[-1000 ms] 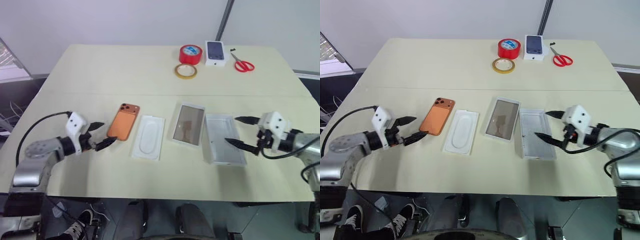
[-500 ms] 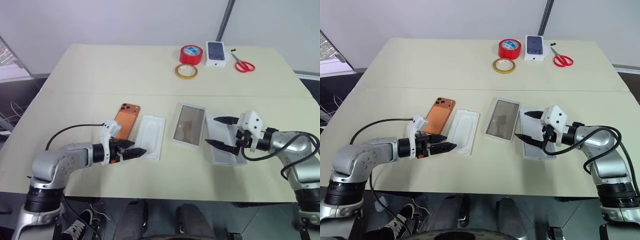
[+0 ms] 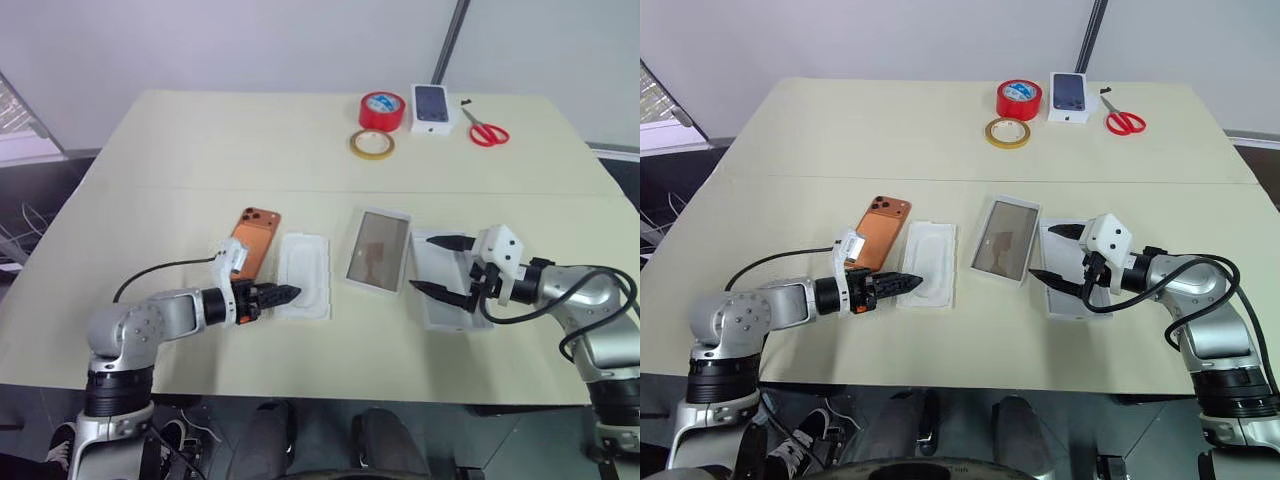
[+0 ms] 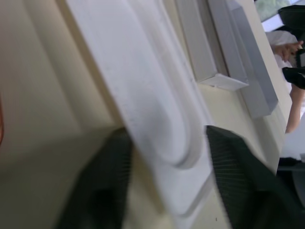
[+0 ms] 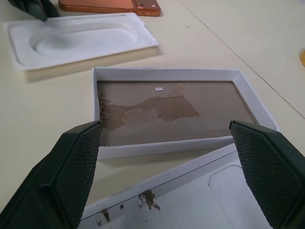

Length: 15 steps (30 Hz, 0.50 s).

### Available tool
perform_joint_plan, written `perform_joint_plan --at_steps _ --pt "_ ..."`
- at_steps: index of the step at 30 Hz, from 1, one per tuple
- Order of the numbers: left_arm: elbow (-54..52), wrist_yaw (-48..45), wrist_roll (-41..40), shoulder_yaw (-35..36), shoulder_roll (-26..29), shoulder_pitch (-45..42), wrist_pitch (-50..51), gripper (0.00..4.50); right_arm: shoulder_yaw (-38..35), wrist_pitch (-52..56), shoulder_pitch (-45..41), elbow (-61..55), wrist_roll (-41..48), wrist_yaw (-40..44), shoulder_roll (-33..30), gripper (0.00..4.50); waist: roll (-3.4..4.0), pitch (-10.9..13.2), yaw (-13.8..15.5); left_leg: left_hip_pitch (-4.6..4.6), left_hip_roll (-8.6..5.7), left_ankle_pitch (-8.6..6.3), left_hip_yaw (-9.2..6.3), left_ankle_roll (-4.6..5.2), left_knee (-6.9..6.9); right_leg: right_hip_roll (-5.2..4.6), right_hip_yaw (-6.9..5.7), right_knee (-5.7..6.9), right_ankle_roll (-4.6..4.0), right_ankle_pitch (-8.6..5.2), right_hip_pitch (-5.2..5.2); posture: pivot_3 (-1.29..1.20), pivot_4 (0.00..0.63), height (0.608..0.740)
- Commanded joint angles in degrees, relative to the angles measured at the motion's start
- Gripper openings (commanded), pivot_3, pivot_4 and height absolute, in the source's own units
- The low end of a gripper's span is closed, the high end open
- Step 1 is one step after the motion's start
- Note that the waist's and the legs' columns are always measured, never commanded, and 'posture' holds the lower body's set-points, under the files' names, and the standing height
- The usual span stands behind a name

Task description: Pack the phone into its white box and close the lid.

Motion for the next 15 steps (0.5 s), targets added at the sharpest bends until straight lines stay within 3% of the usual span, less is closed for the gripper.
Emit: perform_joint_plan --at_steps 1,2,3,9,15 --pt "3.2 2.96 -0.23 0.86 -1.95 1.37 3.94 0.57 -1.18 -1.25 -0.1 -1.69 0.12 -0.34 -0.38 4.5 0.0 0.0 0.08 0.0 0.0 0.0 0.0 0.0 0.0 0.0 0.0 -0.01 0.0 0.0 0.01 0.0 0.15 0.74" --pt "3.56 3.33 -0.04 0.91 -2.12 1.53 3.97 0.12 -1.16 -1.26 -0.26 -1.68 0.08 -0.41 -0.36 4.5 -0.01 0.0 0.11 0.0 0.0 0.0 0.0 0.0 0.0 -0.01 0.0 -0.01 0.0 0.0 0.01 0.0 0.15 0.74" --pt "3.84 3.55 0.53 0.4 -2.01 1.81 3.68 0.04 -1.1 -1.21 -0.43 -1.74 0.07 -0.47 -0.32 4.5 0.03 -0.03 0.16 0.0 0.0 0.0 0.0 0.0 0.0 -0.01 -0.01 -0.02 0.0 0.0 0.02 0.0 0.15 0.74" --pt "5.03 4.82 1.8 0.92 -2.45 1.37 0.78 0.04 0.33 -1.45 -0.81 -2.63 -0.36 -0.92 0.6 4.5 0.08 -0.06 0.14 0.19 -0.01 -0.01 0.01 -0.01 -0.07 -0.04 0.01 -0.05 -0.01 -0.01 0.17 0.0 0.15 0.74" --pt "1.26 3.97 -1.25 2.62 -1.09 -3.82 2.04 0.04 7.5 2.06 -2.4 -5.89 -0.94 -2.27 5.51 4.5 0.03 -0.02 -0.04 0.25 -0.01 -0.01 0.0 -0.02 -0.1 -0.05 0.02 -0.04 -0.02 -0.01 0.18 0.0 0.15 0.74"
